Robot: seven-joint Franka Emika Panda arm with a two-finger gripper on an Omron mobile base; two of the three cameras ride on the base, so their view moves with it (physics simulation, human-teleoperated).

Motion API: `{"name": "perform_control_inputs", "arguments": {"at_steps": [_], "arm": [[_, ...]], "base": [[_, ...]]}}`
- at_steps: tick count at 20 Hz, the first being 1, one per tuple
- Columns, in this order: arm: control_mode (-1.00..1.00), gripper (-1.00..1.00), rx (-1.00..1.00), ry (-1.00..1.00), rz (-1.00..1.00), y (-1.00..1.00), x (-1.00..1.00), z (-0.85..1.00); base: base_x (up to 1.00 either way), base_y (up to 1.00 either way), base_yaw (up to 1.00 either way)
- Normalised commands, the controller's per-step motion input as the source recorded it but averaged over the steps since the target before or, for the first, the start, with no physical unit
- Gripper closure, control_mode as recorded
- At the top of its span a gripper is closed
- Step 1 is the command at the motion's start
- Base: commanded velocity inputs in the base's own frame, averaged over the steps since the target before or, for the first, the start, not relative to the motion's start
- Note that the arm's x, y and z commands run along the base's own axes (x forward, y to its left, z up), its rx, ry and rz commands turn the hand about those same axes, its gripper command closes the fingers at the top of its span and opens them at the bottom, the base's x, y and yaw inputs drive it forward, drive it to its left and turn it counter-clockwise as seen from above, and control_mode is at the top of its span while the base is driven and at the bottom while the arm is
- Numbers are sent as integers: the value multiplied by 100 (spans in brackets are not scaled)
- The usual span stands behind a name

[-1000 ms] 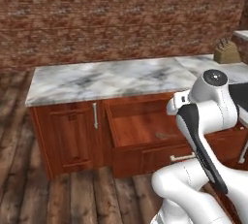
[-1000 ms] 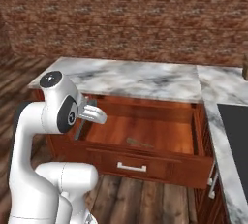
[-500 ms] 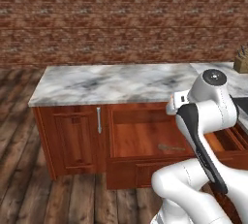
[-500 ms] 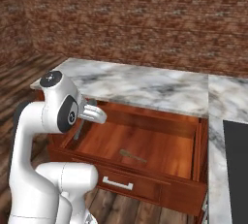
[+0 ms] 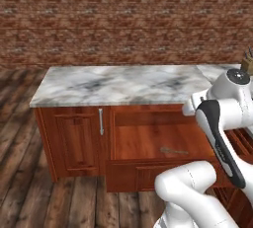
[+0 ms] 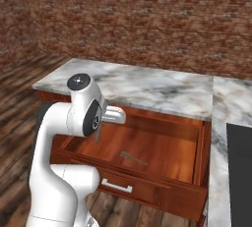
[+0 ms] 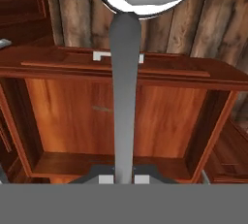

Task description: Organize the utensils by type. Pick up the wooden spoons from the counter and place them in the open cabinet. Then pick up the metallic utensils from the counter and place them in the open drawer.

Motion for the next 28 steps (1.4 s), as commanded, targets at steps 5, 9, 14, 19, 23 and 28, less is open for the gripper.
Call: {"name": "perform_control_inputs", "arguments": {"at_steps": [5,9,14,19,23,28], "arm": [[-100,100,-4,8,7,-10,46,-20],[-100,100,-14,4,12,0,35,-53],[-100,100,-11,5,26,-14,29,-57],[-100,100,-10,10,36,-12,41,-48],[-100,100,-11,17,40,-13,52,-49],[-100,100,-10,21,41,-26,57,-55]], "base": [[0,0,0],[0,0,0],[0,0,0],[0,0,0],[0,0,0],[0,0,0]]}}
